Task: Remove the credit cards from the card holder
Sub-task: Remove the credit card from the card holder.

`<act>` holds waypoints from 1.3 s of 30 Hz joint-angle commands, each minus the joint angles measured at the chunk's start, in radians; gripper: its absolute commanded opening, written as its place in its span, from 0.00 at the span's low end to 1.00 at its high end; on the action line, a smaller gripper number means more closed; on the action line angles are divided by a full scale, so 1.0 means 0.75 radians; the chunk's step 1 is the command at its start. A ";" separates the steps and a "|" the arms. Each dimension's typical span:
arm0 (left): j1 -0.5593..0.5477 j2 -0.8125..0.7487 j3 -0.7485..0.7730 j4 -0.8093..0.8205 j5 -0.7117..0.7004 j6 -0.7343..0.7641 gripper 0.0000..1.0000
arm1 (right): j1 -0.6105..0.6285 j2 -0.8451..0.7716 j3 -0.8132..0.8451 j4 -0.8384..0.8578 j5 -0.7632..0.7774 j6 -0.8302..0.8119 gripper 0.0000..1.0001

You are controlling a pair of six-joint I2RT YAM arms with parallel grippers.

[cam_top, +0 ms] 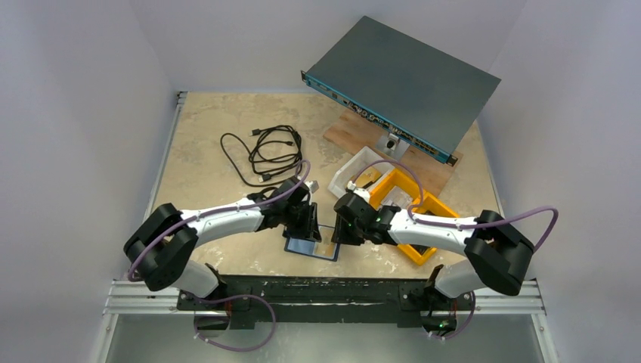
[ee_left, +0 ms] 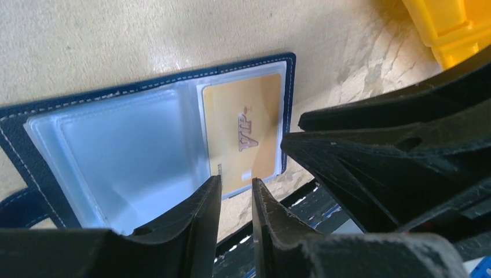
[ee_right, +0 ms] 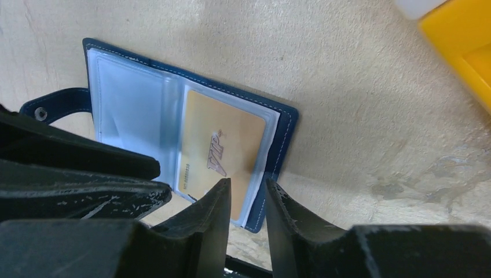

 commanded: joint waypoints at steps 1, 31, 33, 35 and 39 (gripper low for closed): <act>0.040 0.031 0.006 0.116 0.061 -0.024 0.25 | -0.002 -0.011 0.012 -0.004 0.056 0.019 0.27; 0.130 0.120 -0.132 0.284 0.167 -0.051 0.25 | 0.000 0.201 0.123 0.017 0.032 -0.074 0.03; 0.133 0.106 -0.131 0.286 0.176 -0.055 0.23 | 0.001 0.211 0.123 0.022 0.028 -0.076 0.02; 0.141 0.094 -0.133 0.290 0.192 -0.060 0.22 | 0.001 0.219 0.122 0.024 0.025 -0.076 0.02; 0.148 0.070 -0.138 0.322 0.250 -0.075 0.21 | 0.001 0.242 0.124 0.027 0.018 -0.080 0.02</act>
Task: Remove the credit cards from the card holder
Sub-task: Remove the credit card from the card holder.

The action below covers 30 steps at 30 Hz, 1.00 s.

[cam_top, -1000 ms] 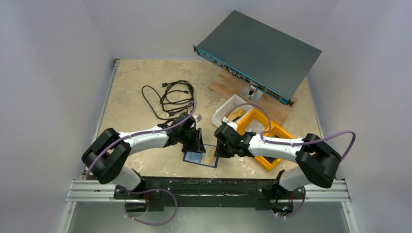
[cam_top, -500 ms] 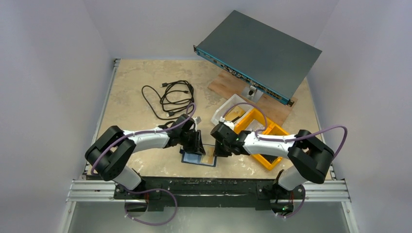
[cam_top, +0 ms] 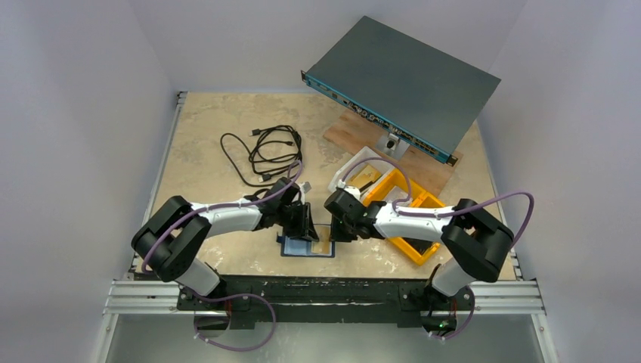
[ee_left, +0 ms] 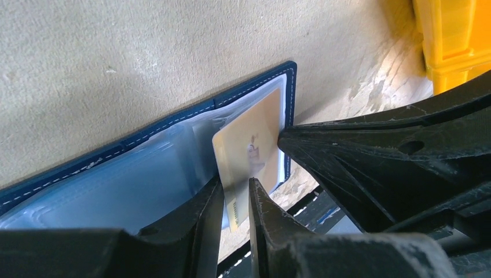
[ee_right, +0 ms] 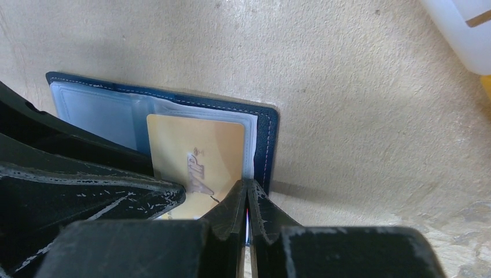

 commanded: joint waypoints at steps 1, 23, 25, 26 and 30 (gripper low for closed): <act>0.017 -0.056 -0.014 0.083 0.087 -0.033 0.21 | 0.001 0.054 0.020 0.000 0.012 -0.026 0.02; 0.137 -0.052 -0.153 0.338 0.331 -0.161 0.00 | 0.001 0.130 -0.022 0.022 -0.032 -0.010 0.00; 0.145 -0.050 -0.159 0.341 0.339 -0.156 0.00 | 0.001 0.136 -0.028 0.029 -0.034 -0.006 0.00; 0.150 -0.050 -0.162 0.340 0.345 -0.153 0.00 | 0.002 0.140 -0.032 0.032 -0.035 -0.006 0.00; 0.182 -0.056 -0.170 0.300 0.353 -0.114 0.00 | 0.001 0.144 -0.039 0.018 -0.025 0.004 0.00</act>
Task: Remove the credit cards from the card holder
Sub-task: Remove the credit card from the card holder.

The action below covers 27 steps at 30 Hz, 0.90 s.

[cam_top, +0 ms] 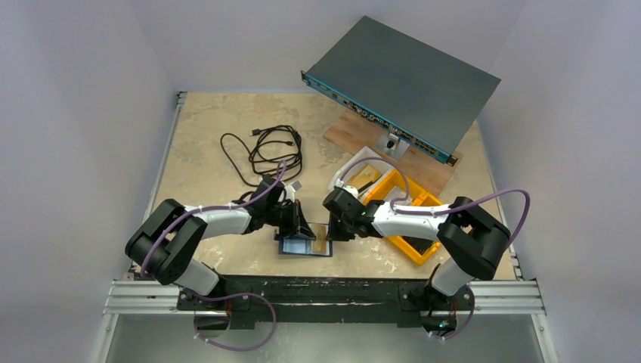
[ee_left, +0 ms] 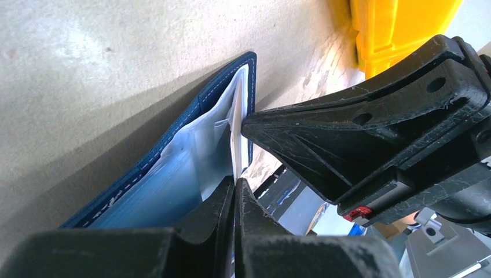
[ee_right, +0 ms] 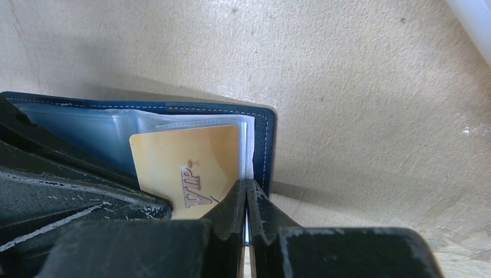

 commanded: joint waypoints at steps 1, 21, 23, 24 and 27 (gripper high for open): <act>0.039 -0.008 -0.012 0.030 0.063 0.033 0.00 | 0.007 0.102 -0.057 -0.018 0.017 0.014 0.00; 0.091 -0.126 -0.045 -0.225 -0.075 0.122 0.00 | 0.009 0.089 -0.057 -0.059 0.042 0.020 0.00; 0.094 -0.139 -0.048 -0.237 -0.086 0.126 0.00 | 0.008 0.086 -0.059 -0.062 0.045 0.019 0.00; 0.096 -0.145 -0.051 -0.244 -0.092 0.129 0.00 | 0.009 0.083 -0.060 -0.062 0.044 0.021 0.00; 0.101 -0.159 -0.050 -0.276 -0.113 0.140 0.00 | 0.009 0.077 -0.067 -0.059 0.043 0.022 0.00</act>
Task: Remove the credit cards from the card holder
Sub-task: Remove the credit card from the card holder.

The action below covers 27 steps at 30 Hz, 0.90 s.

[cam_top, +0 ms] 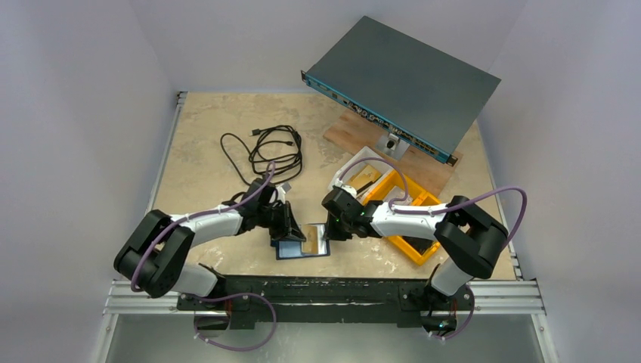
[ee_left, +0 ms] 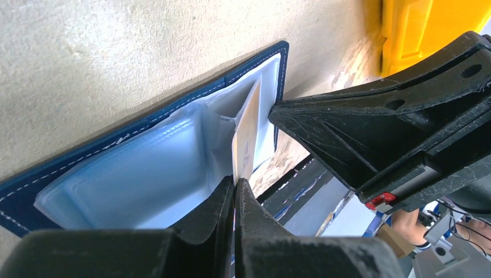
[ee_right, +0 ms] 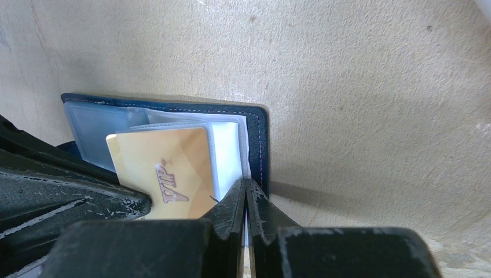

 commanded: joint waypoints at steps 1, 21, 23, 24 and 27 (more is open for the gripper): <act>0.018 -0.042 -0.015 -0.081 -0.072 0.062 0.01 | 0.008 0.057 -0.065 -0.116 0.049 -0.013 0.00; 0.023 -0.038 -0.041 0.023 -0.010 0.016 0.14 | 0.008 0.071 -0.062 -0.087 0.031 -0.034 0.00; 0.022 -0.028 -0.043 0.042 0.002 0.008 0.14 | 0.008 0.073 -0.062 -0.084 0.030 -0.034 0.00; 0.023 -0.020 -0.043 0.052 0.007 0.007 0.14 | 0.008 0.075 -0.060 -0.084 0.028 -0.035 0.00; 0.022 0.005 -0.049 0.112 0.029 -0.009 0.14 | 0.008 0.083 -0.054 -0.081 0.023 -0.041 0.00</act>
